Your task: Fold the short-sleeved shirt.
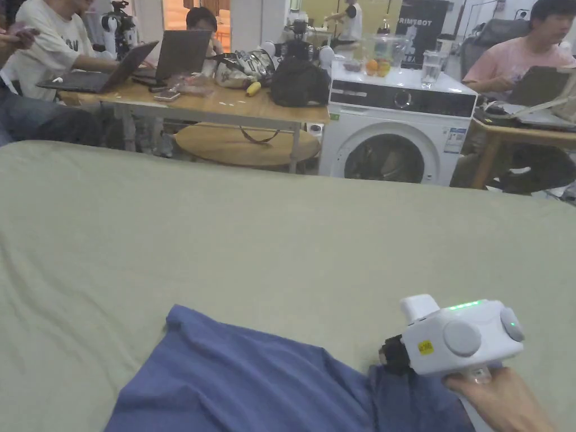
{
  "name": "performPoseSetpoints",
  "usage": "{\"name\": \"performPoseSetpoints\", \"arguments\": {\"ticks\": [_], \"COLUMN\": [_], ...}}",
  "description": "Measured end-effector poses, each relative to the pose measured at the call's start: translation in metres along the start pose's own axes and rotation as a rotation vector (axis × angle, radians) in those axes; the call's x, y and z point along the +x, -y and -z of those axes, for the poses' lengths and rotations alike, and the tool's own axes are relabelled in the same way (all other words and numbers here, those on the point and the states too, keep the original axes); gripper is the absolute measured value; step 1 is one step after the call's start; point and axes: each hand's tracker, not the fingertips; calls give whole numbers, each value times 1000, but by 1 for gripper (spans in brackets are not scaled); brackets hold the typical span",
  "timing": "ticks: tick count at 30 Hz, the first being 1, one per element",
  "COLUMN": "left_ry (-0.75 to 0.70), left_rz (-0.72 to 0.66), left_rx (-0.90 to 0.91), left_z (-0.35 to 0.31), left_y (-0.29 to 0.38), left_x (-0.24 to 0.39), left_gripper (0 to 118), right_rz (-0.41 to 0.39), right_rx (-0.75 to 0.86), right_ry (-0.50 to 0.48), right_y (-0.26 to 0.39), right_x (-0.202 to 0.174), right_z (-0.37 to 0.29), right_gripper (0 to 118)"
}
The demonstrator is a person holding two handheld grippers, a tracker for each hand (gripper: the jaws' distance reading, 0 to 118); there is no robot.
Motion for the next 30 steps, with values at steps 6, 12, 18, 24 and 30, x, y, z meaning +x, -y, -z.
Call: {"name": "performPoseSetpoints", "arguments": {"ticks": [6,12,18,24,30], "left_ry": [5,408,437,469,417], "left_rz": [-15,-285,-331,-310,-193], "left_rx": [6,236,486,851,1018], "left_z": [0,6,-52,-145,-218], "left_y": [0,12,1,-72,-196], "left_x": [0,6,-5,-5,-8], "left_gripper": [3,3,3,3,3], "right_rz": [-38,-4,56,93,137], "right_rx": [-3,262,525,723,811], "right_ry": [41,31,59,172,244], "right_y": [1,-2,6,8,-26], "right_x": [-10,3,24,34,56], "right_z": [-4,-103,-229,-337,-416], "right_gripper": [0,0,0,0,0]}}
